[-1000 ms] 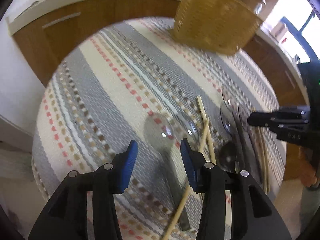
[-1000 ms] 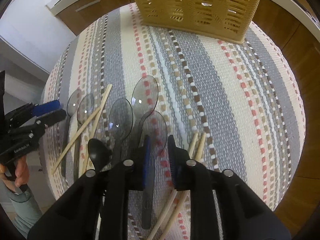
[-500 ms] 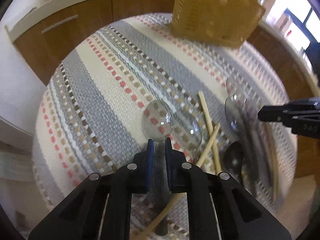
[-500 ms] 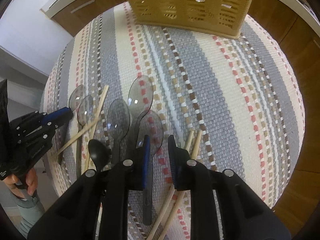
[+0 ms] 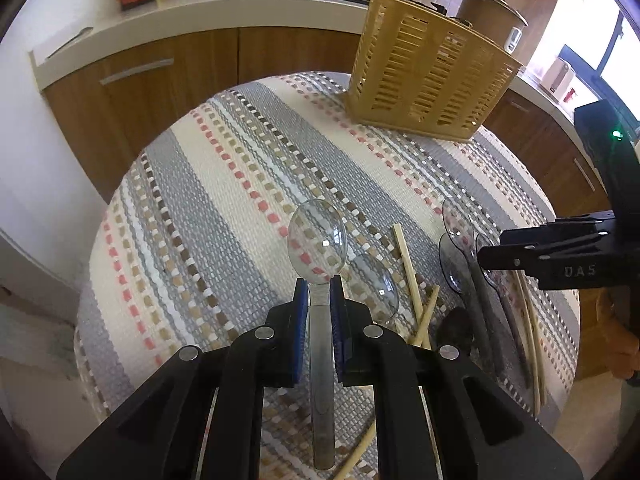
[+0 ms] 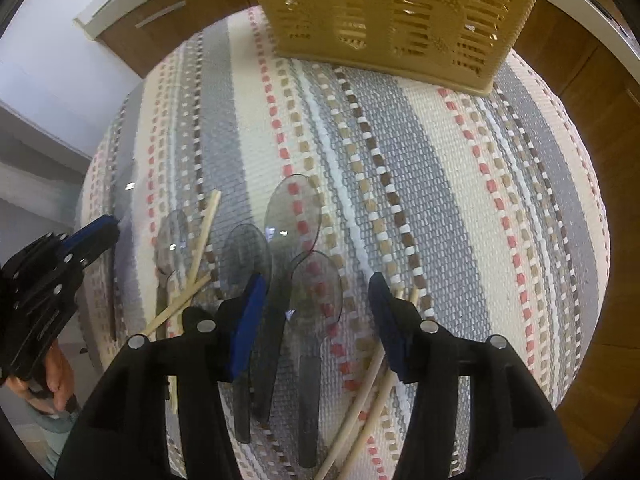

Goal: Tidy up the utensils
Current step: 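Close the right gripper on a clear spoon while the left gripper grasps another clear spoon, then lift both held spoons and carry them over the yellow basket, then open the left gripper over the basket while the right gripper releases its spoon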

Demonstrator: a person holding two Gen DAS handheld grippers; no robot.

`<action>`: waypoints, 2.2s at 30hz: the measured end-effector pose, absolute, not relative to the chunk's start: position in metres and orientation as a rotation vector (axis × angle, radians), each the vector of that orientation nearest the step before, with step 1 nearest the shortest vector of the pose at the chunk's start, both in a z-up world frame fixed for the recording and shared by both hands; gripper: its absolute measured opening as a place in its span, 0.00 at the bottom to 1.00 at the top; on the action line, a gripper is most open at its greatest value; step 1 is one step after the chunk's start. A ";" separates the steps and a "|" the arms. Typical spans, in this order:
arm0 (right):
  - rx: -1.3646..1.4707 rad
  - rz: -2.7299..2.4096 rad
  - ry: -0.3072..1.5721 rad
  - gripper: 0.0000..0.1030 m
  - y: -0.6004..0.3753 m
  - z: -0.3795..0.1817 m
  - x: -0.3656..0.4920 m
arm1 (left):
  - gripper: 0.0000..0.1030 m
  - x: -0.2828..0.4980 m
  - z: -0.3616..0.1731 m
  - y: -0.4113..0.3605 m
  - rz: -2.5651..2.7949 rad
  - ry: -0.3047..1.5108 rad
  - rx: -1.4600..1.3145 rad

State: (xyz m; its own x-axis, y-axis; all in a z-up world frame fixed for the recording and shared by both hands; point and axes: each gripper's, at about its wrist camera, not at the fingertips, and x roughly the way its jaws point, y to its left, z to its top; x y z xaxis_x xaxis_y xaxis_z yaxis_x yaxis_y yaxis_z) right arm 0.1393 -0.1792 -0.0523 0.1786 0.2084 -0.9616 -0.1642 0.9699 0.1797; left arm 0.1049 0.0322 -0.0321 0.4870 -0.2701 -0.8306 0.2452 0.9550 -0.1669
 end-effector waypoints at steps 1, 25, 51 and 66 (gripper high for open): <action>0.047 0.265 1.374 0.49 -0.179 -0.053 0.141 | 0.09 0.105 -0.033 0.033 -0.315 1.013 -0.031; 0.048 0.366 0.946 0.28 -0.191 0.042 0.076 | 0.09 0.080 0.047 0.026 -0.356 0.644 -0.098; 0.039 0.162 0.427 0.28 -0.258 0.207 0.127 | 0.09 0.187 0.157 -0.040 -0.404 0.117 -0.184; -0.102 0.011 0.427 0.28 -0.250 0.144 0.215 | 0.09 0.263 0.083 -0.058 -0.394 0.159 -0.198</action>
State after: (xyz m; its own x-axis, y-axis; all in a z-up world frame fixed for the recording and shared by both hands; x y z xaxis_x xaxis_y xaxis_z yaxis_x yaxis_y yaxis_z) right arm 0.2150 -0.2504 0.1444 0.9102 -0.0111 -0.4140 -0.0317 0.9949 -0.0962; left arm 0.2634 -0.0585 0.0832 0.9114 -0.3952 -0.1151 0.3643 0.9046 -0.2213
